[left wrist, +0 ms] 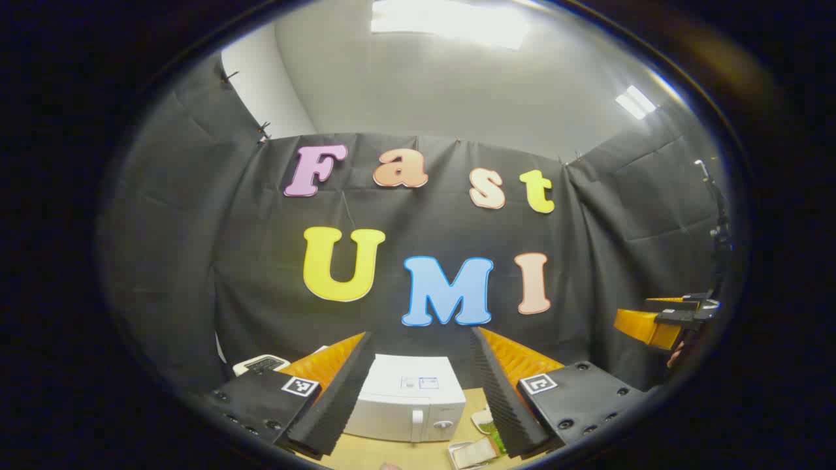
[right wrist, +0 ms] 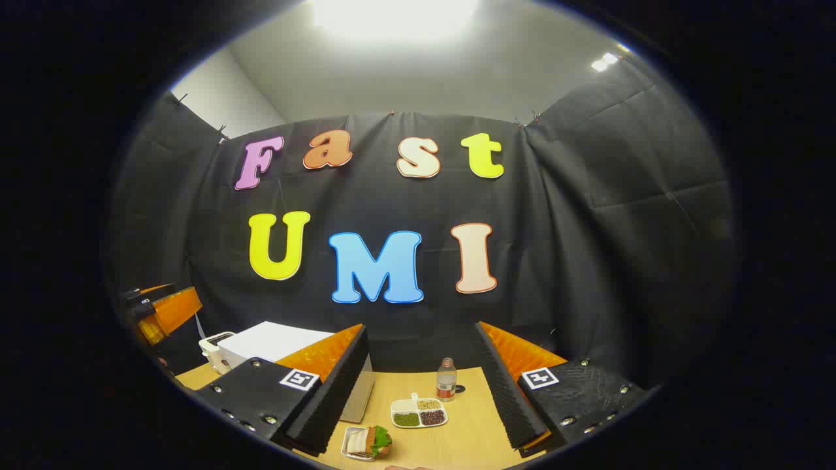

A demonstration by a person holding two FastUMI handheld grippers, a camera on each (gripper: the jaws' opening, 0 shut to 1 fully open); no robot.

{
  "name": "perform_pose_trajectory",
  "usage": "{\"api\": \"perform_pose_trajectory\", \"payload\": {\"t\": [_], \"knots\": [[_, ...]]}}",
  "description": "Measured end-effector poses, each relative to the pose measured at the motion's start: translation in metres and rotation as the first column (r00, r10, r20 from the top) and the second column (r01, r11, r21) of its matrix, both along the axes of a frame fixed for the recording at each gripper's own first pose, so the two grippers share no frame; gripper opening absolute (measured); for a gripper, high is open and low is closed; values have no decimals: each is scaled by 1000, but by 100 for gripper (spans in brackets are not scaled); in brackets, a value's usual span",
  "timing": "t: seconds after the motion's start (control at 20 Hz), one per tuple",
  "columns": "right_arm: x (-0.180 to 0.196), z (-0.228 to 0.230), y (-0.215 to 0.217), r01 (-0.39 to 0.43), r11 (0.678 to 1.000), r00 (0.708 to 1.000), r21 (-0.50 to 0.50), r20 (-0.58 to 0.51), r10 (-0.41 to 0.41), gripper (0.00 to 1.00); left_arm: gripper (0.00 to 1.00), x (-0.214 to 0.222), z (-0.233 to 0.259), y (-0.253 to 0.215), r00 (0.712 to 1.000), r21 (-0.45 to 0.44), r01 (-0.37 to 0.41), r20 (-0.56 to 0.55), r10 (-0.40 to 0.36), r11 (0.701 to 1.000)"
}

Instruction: Open the microwave oven with the left hand, put the food in, and close the microwave oven.

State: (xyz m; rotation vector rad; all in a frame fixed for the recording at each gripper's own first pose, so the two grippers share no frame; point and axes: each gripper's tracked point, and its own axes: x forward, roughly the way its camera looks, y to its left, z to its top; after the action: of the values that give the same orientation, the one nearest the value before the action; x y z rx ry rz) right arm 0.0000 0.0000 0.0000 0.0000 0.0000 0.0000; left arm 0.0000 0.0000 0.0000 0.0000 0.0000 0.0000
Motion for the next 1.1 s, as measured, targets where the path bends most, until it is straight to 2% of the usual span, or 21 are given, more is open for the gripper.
{"api": "perform_pose_trajectory", "payload": {"t": [0.45,0.6,0.95,1.1], "knots": [[7,-17,7,-110,994,994,27,10,110,97,96,-15,-2,-5,996,47,-89,2,89,995],[11,-25,9,-123,991,992,44,-8,123,97,96,-18,-8,0,993,76,-114,-8,115,991],[15,-32,16,-69,995,997,76,-17,70,98,97,-4,-23,7,998,48,-56,-16,57,997],[15,-34,16,-30,997,999,75,-16,32,98,98,7,-50,5,999,55,-18,-48,21,998]]}}
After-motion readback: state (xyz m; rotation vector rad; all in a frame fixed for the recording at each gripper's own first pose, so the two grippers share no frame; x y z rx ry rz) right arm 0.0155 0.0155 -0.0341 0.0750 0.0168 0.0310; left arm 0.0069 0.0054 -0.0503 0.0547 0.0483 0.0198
